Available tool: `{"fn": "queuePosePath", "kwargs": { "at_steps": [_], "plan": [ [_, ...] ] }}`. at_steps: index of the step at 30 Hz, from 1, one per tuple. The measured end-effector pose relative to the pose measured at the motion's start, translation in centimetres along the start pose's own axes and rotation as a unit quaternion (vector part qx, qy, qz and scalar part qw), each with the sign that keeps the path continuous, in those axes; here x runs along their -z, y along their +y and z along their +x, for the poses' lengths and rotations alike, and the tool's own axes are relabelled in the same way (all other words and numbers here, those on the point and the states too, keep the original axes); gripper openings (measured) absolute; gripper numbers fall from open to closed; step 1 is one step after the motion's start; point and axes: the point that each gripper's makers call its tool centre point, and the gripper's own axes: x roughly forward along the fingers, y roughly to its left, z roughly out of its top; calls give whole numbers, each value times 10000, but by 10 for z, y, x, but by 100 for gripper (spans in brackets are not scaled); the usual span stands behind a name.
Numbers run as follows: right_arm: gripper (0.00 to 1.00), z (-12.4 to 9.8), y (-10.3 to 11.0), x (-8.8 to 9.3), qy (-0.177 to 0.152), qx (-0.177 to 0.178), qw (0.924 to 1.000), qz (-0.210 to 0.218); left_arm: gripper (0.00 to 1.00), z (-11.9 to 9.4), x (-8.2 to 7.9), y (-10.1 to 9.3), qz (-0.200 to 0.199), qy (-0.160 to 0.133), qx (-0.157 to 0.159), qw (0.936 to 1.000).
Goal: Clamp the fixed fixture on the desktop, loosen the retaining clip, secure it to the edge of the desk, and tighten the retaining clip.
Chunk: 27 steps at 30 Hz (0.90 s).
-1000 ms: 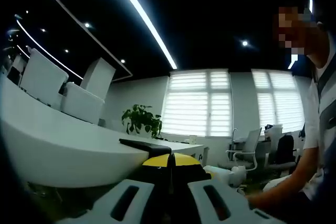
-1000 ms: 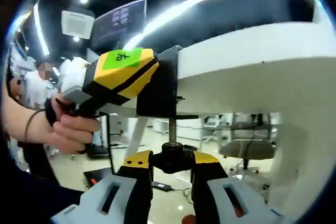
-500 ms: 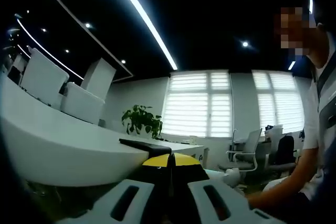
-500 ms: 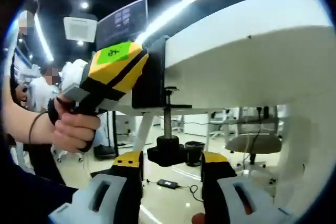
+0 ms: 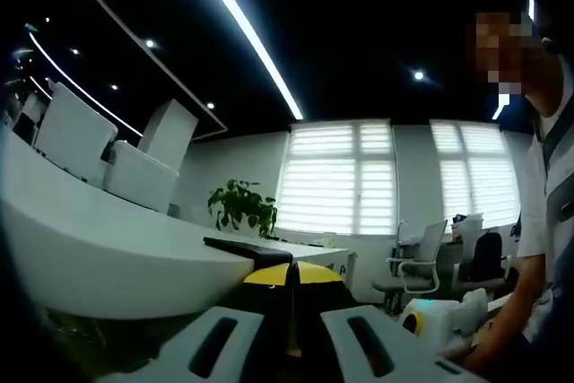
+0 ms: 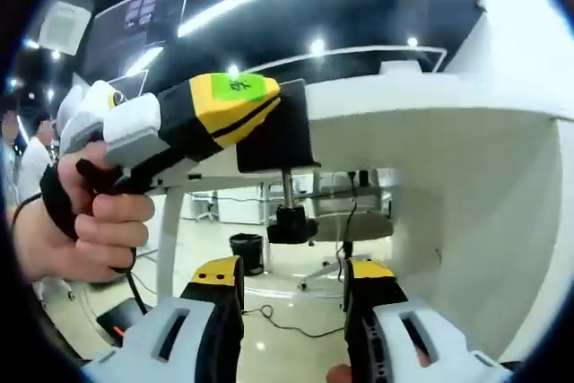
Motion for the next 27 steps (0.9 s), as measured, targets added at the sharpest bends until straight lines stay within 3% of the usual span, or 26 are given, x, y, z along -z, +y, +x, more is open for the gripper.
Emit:
{"fn": "queuePosePath", "kwargs": {
  "at_steps": [2,3,4,7,14,18,20,27],
  "plan": [
    [41,2,1,-2,-47,45,10000,54,2,0,0,-1,-3,-11,-9,10000],
    [40,6,1,-7,-240,105,9996,-89,2,0,0,-2,-2,-22,-17,10000],
    [39,8,2,-6,-264,157,9992,-259,2,0,0,-2,-8,-37,-25,10000],
    [39,19,8,-2,-223,188,9993,-224,2,0,0,-4,-24,-91,-53,9999],
    [37,32,11,-15,-369,290,9978,-463,2,1,0,-2,3,-3,-35,10000],
    [33,39,8,-12,-251,384,9977,-497,2,1,0,0,-23,-42,-29,10000],
    [27,40,0,-10,-157,534,9955,-769,2,1,0,1,-18,-38,-32,10000],
    [26,40,3,-10,-369,-43,9975,-603,2,2,0,4,-20,-23,-37,10000]
  ]
}}
